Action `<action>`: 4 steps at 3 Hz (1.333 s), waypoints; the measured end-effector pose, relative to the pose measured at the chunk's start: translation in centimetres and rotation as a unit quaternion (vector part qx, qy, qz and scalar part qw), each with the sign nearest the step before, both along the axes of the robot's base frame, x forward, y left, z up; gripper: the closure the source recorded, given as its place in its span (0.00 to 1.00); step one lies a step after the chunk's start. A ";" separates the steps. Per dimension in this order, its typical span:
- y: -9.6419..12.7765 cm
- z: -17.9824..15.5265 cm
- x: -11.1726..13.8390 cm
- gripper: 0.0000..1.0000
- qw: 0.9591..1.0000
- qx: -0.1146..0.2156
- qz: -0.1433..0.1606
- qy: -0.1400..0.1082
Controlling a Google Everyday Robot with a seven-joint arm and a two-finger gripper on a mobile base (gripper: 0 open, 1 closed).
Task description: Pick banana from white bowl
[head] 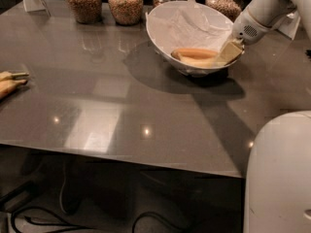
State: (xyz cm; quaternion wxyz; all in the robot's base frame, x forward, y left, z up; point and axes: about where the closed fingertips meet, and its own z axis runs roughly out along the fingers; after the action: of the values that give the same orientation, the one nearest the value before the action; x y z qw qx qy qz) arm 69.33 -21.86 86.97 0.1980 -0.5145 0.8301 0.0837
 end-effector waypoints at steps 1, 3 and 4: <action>0.0 0.1 0.0 0.44 1.000 0.000 0.000 0.000; 1.3 0.5 0.0 0.86 1.000 -0.001 0.021 0.001; 2.4 1.8 0.2 1.00 0.999 0.003 0.037 -0.013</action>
Offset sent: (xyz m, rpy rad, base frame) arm -0.0096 -0.0002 0.0006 -0.0226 0.0424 0.0316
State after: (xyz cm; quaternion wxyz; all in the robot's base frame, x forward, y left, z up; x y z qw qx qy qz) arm 69.53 -19.44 88.79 0.2072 -0.5450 0.8077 0.0871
